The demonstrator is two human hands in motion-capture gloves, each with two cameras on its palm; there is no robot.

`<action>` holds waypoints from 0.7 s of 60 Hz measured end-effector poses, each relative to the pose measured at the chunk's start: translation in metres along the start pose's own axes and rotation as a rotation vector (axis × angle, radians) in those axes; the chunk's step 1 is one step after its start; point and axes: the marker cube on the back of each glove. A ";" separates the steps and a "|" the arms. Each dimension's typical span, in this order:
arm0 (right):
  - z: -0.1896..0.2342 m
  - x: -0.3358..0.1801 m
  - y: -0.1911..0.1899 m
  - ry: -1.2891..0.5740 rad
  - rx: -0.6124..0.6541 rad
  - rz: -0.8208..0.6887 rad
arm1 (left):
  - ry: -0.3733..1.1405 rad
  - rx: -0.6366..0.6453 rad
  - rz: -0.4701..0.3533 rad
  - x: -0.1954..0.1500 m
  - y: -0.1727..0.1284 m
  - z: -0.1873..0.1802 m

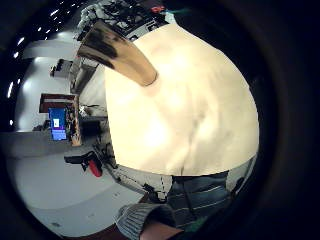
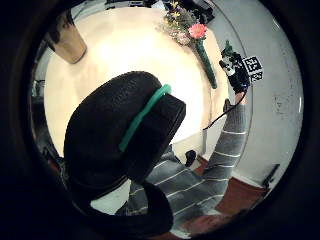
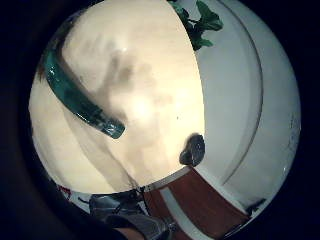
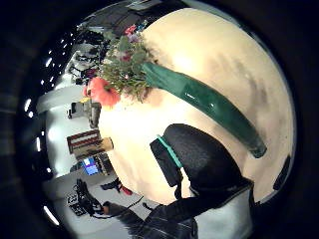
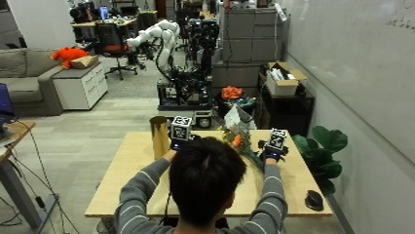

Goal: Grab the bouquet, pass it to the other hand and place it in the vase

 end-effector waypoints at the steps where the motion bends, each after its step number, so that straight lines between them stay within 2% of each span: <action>1: 0.001 0.001 -0.003 0.015 0.034 0.040 | -0.002 0.007 0.000 0.000 -0.001 0.000; 4: 0.002 0.001 -0.012 0.041 0.122 0.102 | -0.015 0.009 -0.021 -0.003 -0.002 0.002; 6: 0.005 -0.002 -0.012 0.043 0.107 0.068 | -0.027 0.002 -0.045 -0.004 -0.001 0.003; 10: 0.011 -0.006 -0.007 0.048 0.000 0.000 | -0.033 -0.001 -0.050 -0.005 -0.002 0.005; 14: 0.011 -0.007 -0.012 0.098 0.067 0.034 | -0.042 0.026 -0.047 -0.006 -0.005 0.005; 18: 0.014 -0.012 -0.013 0.106 0.055 -0.004 | -0.044 0.028 -0.060 -0.007 -0.006 0.006; 23: 0.015 -0.007 -0.017 0.130 0.080 0.094 | -0.038 0.017 -0.046 -0.006 -0.007 0.008; 28: 0.018 -0.009 -0.014 0.149 0.052 0.122 | -0.042 0.039 -0.020 -0.005 -0.010 0.009; 31: 0.017 -0.008 -0.017 0.158 0.090 0.173 | -0.036 0.036 -0.009 -0.004 -0.009 0.009; 34: 0.018 -0.009 -0.020 0.158 0.115 0.210 | -0.038 0.011 -0.018 -0.005 -0.006 0.010; 42: 0.027 -0.010 -0.010 0.146 0.085 0.288 | -0.070 0.018 -0.055 -0.008 -0.007 0.010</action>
